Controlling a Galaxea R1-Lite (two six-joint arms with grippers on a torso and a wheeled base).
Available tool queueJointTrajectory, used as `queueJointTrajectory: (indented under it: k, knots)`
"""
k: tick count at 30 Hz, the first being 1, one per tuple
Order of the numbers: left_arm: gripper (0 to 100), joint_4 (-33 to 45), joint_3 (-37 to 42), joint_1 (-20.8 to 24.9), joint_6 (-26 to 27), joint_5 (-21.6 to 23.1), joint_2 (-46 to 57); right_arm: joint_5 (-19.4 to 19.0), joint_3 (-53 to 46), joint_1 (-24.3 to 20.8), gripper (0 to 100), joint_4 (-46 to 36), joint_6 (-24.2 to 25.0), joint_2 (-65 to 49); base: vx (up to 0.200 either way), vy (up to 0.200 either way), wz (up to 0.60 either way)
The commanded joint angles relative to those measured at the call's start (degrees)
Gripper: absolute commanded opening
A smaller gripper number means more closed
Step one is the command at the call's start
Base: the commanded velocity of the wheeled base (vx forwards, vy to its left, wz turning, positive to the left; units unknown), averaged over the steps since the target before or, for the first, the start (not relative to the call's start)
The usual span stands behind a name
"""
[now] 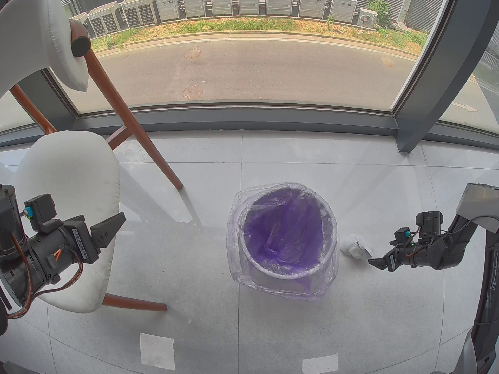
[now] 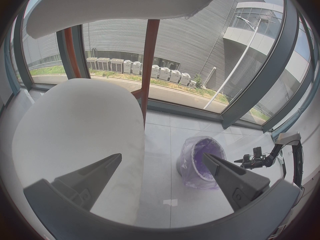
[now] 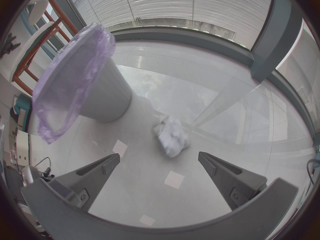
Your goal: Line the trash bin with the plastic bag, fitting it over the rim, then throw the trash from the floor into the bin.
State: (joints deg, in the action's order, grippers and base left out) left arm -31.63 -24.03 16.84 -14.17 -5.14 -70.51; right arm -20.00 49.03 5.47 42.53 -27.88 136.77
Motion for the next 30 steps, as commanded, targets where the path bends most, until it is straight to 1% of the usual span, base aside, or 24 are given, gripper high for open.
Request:
queueJointTrajectory:
  k: [1,4,7,9,10,11,12,13,14,16,17,18,19,20,21,23,25,27,28,30]
  knots:
    - [100,0.0,0.2,1.2,0.1,0.4,-0.7,-0.1,-7.3,-2.1,100,0.2,2.5,-6.6,-0.2,0.0,0.0]
    - [100,-0.2,-0.7,2.7,0.0,0.9,-2.8,-0.2,-10.6,-3.5,100,1.0,3.4,-8.6,-0.2,0.0,0.0]
    - [100,-0.5,-2.1,4.1,-0.2,2.5,-6.6,-0.3,-11.9,-5.2,100,2.6,5.3,-9.1,-0.2,0.0,0.0]
    - [100,-0.6,-4.5,5.4,-0.4,5.3,-11.5,-0.2,-11.7,-8.6,100,5.2,12.2,-9.2,-0.2,0.0,0.0]
    - [100,-0.6,-4.7,5.5,-0.5,5.5,-11.8,-0.2,-11.7,-8.8,100,5.5,12.8,-9.3,0.0,0.0,0.0]
    - [100,-0.8,-6.6,6.5,-2.4,7.9,-15.3,0.0,-11.6,-12.0,100,8.1,20.6,-9.6,0.0,0.0,0.0]
    - [100,-0.8,-7.2,7.1,-3.8,8.6,-16.4,0.1,-11.6,-13.0,100,9.0,23.6,-9.7,0.0,0.0,0.0]
    - [100,-0.9,-8.6,9.3,-8.2,10.1,-20.1,0.8,-11.9,-15.7,100,10.7,31.6,-9.8,0.0,0.0,0.0]
    - [100,-0.9,-9.5,10.2,-10.6,10.6,-22.0,1.7,-12.2,-17.1,100,11.4,36.2,-9.8,0.0,0.0,0.0]
    - [100,-0.8,-11.7,12.2,-16.2,12.0,-27.1,5.1,-12.0,-19.4,100,12.3,45.1,-9.3,0.0,0.0,0.0]
    - [100,-0.9,-12.9,12.9,-18.4,12.9,-30.1,6.7,-11.7,-20.3,100,12.4,48.9,-9.0,0.0,0.0,0.0]
    - [100,-0.9,-13.4,13.1,-19.0,13.2,-31.3,7.3,-11.5,-20.7,100,12.5,50.2,-8.8,0.0,0.0,0.0]
    - [100,-0.9,-15.1,13.5,-20.7,14.4,-35.4,8.3,-10.6,-21.9,100,12.6,54.2,-8.0,0.0,0.0,0.0]
    - [100,-1.0,-16.5,13.7,-21.6,15.1,-38.2,8.8,-9.9,-22.6,100,12.6,56.5,-7.7,0.0,0.0,0.0]
    - [100,-1.0,-17.1,13.7,-21.8,15.3,-39.4,8.9,-9.6,-22.9,100,12.6,57.4,-7.7,0.0,0.0,0.0]
    - [100,-1.4,-20.7,13.8,-22.8,16.6,-44.9,10.5,-7.8,-24.0,100,12.6,61.3,-6.6,0.0,0.0,0.0]
    - [100,-2.1,-23.6,13.8,-23.3,17.0,-48.7,11.7,-6.1,-24.2,100,12.6,63.2,-5.5,0.0,0.0,0.0]
    - [100,-2.4,-25.5,13.8,-23.5,17.0,-50.8,12.2,-5.1,-24.2,100,12.8,64.0,-4.8,0.0,0.0,0.0]
    - [100,-2.6,-27.9,13.7,-23.7,16.9,-53.8,12.7,-4.0,-24.1,100,13.0,64.6,-3.7,0.0,0.0,0.0]
    - [100,-2.6,-28.7,13.7,-23.8,16.7,-54.7,12.8,-3.8,-24.2,100,13.1,64.7,-3.3,0.0,0.0,0.0]
